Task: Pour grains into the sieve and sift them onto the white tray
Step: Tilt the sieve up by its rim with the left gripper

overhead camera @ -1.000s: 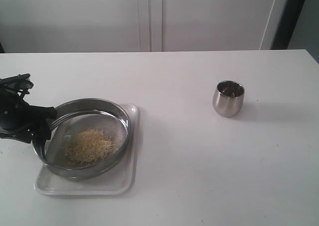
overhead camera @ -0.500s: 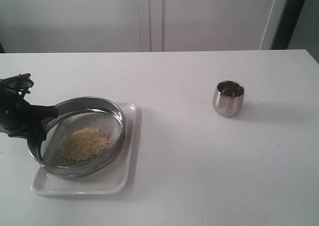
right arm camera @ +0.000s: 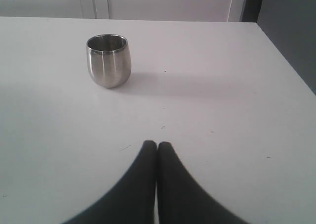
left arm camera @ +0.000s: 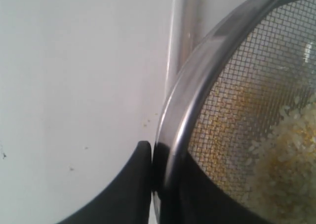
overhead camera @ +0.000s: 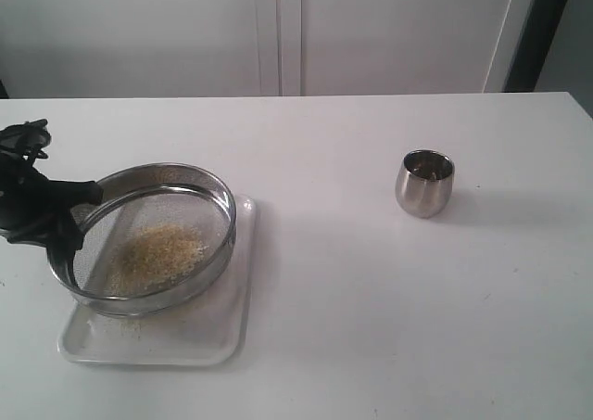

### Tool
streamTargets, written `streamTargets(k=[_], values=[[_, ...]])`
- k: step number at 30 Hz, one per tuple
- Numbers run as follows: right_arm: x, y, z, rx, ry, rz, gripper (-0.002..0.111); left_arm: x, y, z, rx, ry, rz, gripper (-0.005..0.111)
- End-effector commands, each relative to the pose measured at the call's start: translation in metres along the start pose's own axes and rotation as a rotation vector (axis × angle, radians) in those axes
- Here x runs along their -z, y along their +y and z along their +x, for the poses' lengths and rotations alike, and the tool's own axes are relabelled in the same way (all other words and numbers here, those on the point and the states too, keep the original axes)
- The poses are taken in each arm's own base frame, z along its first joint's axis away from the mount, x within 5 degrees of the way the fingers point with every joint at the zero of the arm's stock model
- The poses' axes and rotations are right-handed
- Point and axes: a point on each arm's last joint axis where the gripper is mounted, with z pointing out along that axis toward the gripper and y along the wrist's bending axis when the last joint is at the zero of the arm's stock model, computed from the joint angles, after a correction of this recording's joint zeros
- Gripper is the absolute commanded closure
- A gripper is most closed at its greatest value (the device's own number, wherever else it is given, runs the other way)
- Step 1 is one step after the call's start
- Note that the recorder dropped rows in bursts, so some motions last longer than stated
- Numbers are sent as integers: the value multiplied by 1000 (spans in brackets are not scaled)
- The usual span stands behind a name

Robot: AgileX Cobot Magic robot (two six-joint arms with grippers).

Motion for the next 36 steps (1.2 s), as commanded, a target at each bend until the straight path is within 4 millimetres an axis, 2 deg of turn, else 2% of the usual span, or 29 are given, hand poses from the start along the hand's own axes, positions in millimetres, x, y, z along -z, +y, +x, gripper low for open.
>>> streamTargets(k=[1,5,7,10,13,17,18,20,22,26,29,32,34,36], values=[[0,0,0,0,-15,6,108,21,-10,4,10,-16,59,107],[0,0,0,0,-15,6,108,32,-14,-9,-12,-108,59,107],[0,0,0,0,-15,6,108,33,-17,-15,6,-72,79,107],[0,0,0,0,-15,6,108,34,-26,-6,-23,68,125,107],[0,0,0,0,-15,6,108,44,-39,3,-84,46,135,107],[0,0,0,0,-15,6,108,54,-37,-17,-57,-96,100,107],[0,0,0,0,-15,6,108,50,-32,-26,-17,-78,88,107],[0,0,0,0,-15,6,108,41,-28,-29,5,37,98,107],[0,0,0,0,-15,6,108,37,-32,-20,-32,129,115,107],[0,0,1,0,-13,7,108,44,-46,4,-85,64,103,107],[0,0,1,-2,-13,6,108,48,-41,-10,-53,-32,69,107],[0,0,1,-2,-13,6,108,42,-34,-25,-16,77,82,107],[0,0,1,-2,-13,6,108,39,-34,-17,-60,183,72,107],[0,0,1,-2,-12,6,108,44,-37,3,-97,194,24,107]])
